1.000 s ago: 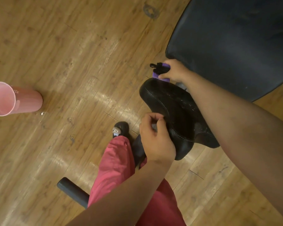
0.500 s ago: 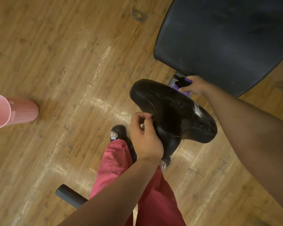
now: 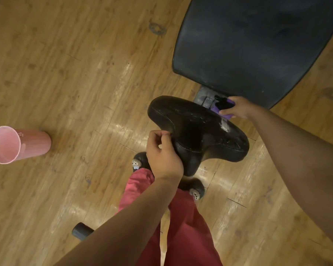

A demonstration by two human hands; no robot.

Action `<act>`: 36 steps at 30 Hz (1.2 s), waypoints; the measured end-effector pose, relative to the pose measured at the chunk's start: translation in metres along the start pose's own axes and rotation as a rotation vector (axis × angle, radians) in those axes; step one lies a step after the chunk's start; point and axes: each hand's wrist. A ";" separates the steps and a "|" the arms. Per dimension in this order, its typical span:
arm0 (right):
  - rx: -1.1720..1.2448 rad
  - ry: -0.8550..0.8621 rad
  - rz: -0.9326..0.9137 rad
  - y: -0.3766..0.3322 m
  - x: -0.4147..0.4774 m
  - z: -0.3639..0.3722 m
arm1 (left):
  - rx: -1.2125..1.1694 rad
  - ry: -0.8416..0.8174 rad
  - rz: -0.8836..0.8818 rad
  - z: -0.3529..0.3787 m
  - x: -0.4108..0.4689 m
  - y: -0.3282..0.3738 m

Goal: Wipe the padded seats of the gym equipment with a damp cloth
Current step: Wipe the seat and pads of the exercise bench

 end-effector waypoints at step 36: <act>0.280 0.489 -0.089 0.065 -0.146 0.031 | 0.314 0.186 0.144 0.012 -0.015 0.006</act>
Point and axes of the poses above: each hand's wrist, its own x-axis towards the middle knuckle, its own z-axis out of the palm, y = z × x, and after that the axes turned 11 degrees about -z, right-handed
